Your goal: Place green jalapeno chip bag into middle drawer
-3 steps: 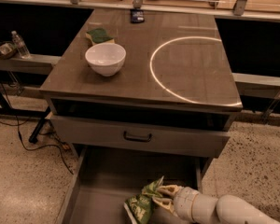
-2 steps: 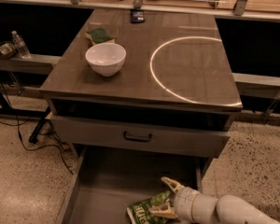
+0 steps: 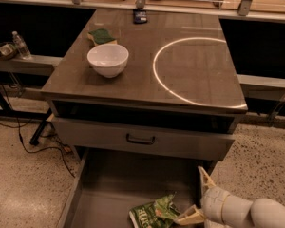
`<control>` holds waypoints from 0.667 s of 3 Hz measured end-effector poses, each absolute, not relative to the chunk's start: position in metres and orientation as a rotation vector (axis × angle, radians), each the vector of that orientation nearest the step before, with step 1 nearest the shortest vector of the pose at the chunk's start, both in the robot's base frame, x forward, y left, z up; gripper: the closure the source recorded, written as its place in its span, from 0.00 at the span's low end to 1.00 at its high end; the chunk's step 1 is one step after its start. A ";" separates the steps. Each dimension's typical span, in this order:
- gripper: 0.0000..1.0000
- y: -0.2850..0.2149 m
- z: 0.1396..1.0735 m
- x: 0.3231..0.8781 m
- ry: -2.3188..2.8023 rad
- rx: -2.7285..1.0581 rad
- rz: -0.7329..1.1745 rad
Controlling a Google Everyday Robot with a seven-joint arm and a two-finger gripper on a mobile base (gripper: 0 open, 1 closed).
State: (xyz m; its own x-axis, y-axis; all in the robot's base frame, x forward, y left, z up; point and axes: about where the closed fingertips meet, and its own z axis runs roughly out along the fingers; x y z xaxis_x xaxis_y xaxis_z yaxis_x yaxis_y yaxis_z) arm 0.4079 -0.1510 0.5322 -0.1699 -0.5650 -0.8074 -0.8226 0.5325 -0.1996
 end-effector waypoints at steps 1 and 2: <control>0.00 -0.224 0.571 0.406 1.893 -1.139 0.187; 0.00 -0.291 0.610 0.398 1.932 -1.156 0.022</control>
Offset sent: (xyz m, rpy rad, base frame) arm -0.0270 -0.2421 0.1357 -0.4120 -0.1101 -0.2236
